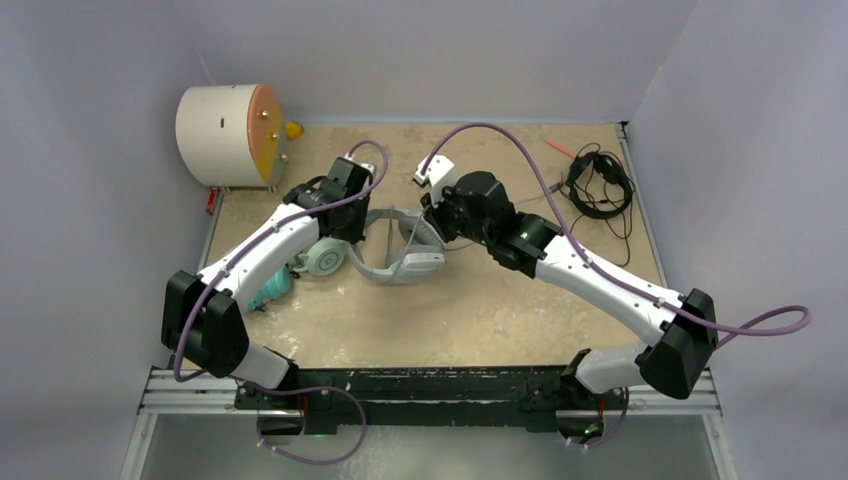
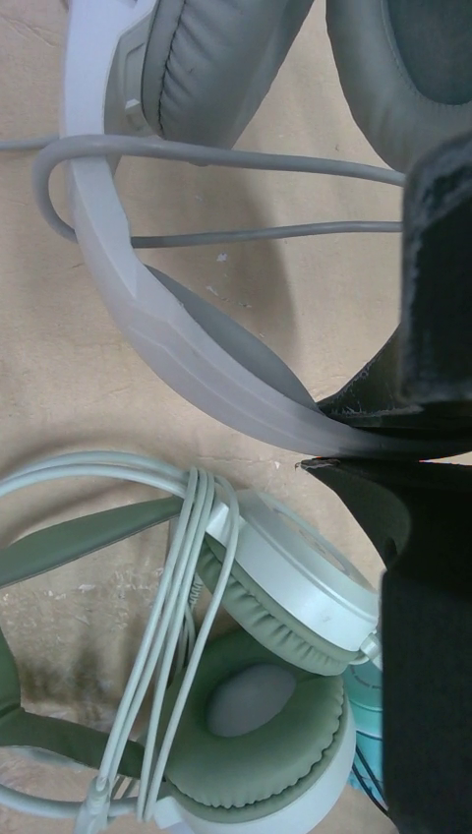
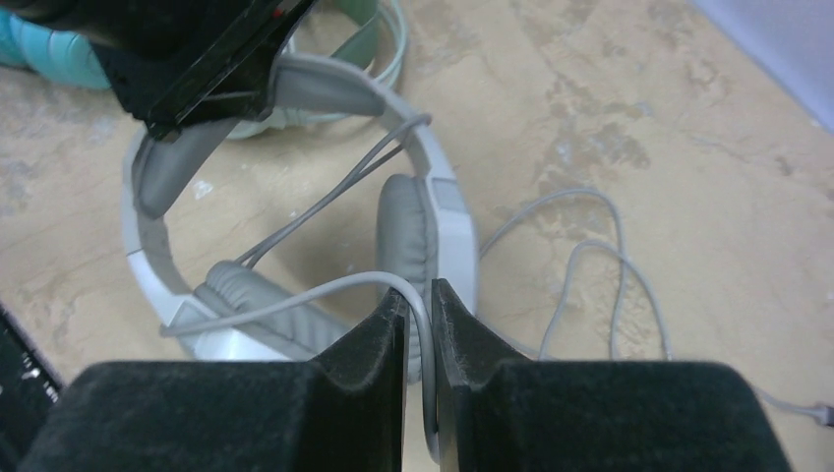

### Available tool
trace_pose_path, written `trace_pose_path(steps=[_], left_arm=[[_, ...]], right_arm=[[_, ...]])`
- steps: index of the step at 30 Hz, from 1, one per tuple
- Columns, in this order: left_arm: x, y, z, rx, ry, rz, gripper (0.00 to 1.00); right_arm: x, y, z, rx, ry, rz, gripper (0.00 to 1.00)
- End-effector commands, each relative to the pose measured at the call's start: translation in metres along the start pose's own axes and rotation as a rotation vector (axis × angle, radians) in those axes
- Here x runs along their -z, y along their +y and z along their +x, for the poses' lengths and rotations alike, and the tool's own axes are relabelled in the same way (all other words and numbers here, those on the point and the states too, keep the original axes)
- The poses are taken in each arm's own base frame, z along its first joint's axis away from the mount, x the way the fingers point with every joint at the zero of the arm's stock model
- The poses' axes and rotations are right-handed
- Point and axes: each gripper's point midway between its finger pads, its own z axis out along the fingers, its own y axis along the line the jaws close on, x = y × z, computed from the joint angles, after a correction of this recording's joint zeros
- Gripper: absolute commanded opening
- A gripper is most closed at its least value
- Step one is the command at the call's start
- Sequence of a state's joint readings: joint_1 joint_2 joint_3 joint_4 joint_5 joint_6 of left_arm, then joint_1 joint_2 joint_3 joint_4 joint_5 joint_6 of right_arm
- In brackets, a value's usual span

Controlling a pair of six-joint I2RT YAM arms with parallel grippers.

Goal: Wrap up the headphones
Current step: Wrap the headphones cable around the headphones.

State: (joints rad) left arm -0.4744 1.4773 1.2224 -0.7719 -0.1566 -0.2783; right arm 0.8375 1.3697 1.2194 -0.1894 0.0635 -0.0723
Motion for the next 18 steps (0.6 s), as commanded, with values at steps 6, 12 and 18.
trace_pose_path(steps=[6, 12, 18], left_arm=[[0.023, -0.018, -0.017, -0.042, -0.065, 0.100, 0.00], [0.030, -0.024, -0.010, -0.085, -0.074, 0.141, 0.00], [0.049, -0.036, -0.005, -0.109, -0.102, 0.229, 0.00]], right_arm=[[0.001, -0.036, -0.041, 0.034, -0.159, 0.168, 0.16], [-0.013, -0.043, -0.037, -0.020, -0.144, 0.123, 0.19], [-0.031, -0.053, -0.023, -0.132, -0.079, -0.026, 0.17]])
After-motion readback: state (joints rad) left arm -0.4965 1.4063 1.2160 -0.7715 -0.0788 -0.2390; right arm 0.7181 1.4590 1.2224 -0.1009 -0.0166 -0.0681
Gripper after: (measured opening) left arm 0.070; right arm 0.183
